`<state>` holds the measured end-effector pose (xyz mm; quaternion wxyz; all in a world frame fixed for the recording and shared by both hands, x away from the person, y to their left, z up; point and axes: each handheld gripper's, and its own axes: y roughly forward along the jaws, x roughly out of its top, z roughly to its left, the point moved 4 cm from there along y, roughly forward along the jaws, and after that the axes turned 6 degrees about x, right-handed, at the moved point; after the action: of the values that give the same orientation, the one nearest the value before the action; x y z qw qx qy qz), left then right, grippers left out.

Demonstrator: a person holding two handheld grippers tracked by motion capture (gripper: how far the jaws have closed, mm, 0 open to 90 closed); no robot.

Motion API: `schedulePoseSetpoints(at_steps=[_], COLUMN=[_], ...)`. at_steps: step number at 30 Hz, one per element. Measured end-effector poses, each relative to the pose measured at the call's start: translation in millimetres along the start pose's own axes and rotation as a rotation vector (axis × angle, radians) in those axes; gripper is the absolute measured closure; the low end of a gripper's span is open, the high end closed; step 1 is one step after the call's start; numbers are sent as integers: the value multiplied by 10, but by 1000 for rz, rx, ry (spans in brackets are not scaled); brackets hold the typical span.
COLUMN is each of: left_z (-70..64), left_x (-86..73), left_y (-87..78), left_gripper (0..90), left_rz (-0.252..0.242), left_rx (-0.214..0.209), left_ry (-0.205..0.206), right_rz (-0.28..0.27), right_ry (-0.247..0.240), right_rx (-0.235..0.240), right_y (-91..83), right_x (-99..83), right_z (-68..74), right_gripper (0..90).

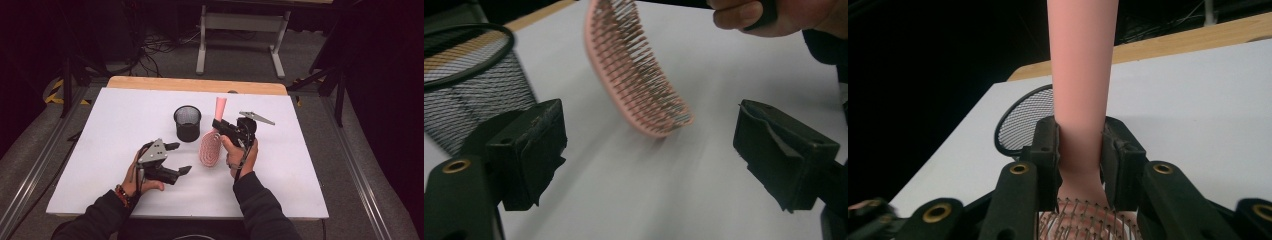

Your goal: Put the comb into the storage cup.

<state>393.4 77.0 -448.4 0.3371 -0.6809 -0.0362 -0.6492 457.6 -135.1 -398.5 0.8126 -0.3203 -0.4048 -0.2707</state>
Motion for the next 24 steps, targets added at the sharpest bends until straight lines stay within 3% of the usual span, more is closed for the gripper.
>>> schedulePoseSetpoints(at_steps=[2,7,12,16,20,24], left_z=[-29,-68,-52,-37,-16,-24], left_x=[18,53,8,-24,-74,-85], left_y=[99,260,282,284,322,337], left_gripper=[147,156,158,157,156,163], left_rz=[10,4,-24,-40,-32,-35], left_rx=[-1,-18,-17,14,9,10], left_ry=[4,-35,-99,-115,-152,-155], right_rz=[-6,-27,-60,-74,-79,-90], right_ry=[5,-16,-13,-17,-6,4], right_rx=[14,43,80,93,118,133], right_y=[0,-10,-36,-40,-30,-17], right_x=[-7,0,52,75,65,59], right_z=[24,116,204,242,278,303], right_gripper=[704,704,704,705,704,704])
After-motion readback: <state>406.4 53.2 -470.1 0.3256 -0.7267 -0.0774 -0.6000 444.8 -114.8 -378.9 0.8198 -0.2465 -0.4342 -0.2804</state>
